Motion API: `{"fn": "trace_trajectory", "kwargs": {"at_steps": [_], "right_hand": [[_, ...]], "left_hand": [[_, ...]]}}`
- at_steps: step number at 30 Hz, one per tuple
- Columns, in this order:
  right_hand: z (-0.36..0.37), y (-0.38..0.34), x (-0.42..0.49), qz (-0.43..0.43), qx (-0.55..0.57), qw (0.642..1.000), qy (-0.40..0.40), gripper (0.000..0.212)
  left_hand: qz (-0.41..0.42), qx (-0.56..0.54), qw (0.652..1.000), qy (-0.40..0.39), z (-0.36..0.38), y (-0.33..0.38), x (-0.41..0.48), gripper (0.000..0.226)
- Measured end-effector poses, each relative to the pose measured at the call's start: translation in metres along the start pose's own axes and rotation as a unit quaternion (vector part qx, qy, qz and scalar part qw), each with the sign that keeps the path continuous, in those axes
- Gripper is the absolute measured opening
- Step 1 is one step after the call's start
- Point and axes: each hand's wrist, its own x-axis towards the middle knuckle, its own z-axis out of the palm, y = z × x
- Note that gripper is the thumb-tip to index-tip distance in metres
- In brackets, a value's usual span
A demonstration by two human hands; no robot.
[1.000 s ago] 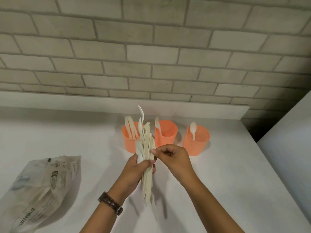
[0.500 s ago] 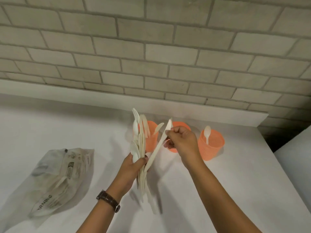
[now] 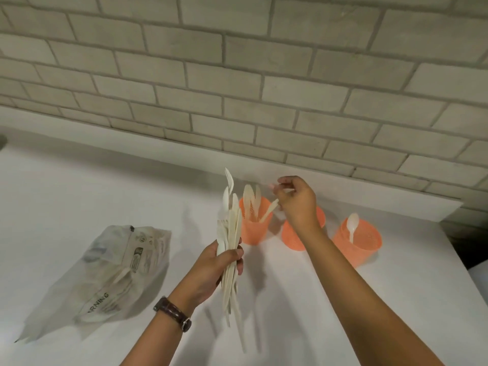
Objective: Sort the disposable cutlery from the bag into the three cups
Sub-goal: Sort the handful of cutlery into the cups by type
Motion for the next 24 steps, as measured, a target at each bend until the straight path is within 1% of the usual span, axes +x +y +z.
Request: {"fn": "trace_trajectory", "kwargs": {"at_steps": [1,2,4,5,6,7,10,12,15,19,24], "right_hand": [[-0.004,-0.004,-0.008,-0.002,0.006,1.0,-0.001,0.013],[-0.007,-0.009,-0.018,0.012,0.022,0.999,-0.027,0.012],[-0.012,-0.016,-0.04,0.054,0.061,0.986,-0.142,0.012],[-0.014,-0.018,-0.051,0.071,0.077,0.976,-0.192,0.015],[-0.015,-0.018,-0.058,0.082,0.091,0.967,-0.221,0.018],[-0.015,-0.018,-0.064,0.087,0.106,0.963,-0.232,0.019],[-0.015,-0.014,-0.071,0.094,0.132,0.961,-0.226,0.023],[-0.016,-0.015,-0.071,0.087,0.142,0.96,-0.226,0.019],[-0.021,-0.018,-0.068,0.088,0.169,0.949,-0.251,0.015],[-0.025,-0.024,-0.06,0.097,0.175,0.946,-0.255,0.01],[-0.033,-0.038,-0.039,0.088,0.192,0.955,-0.21,0.007]], "left_hand": [[0.0,0.019,1.0,0.006,0.001,0.0,0.001,0.027],[0.0,0.033,0.999,0.01,0.002,-0.001,0.002,0.028],[0.006,0.047,0.999,0.009,0.006,-0.002,0.004,0.03],[0.009,0.05,0.999,0.005,0.008,-0.002,0.005,0.029],[0.01,0.051,0.999,0.0,0.011,-0.003,0.006,0.028],[0.01,0.048,0.999,-0.006,0.014,-0.002,0.007,0.026],[0.004,0.043,0.999,-0.03,0.019,-0.002,0.007,0.023],[0.003,0.05,0.998,-0.049,0.021,-0.002,0.006,0.023],[0.001,0.053,0.997,-0.059,0.022,-0.001,0.007,0.025],[0.005,0.049,0.998,-0.048,0.019,-0.001,0.01,0.036],[0.022,0.049,0.999,-0.001,0.009,-0.001,0.011,0.033]]}}
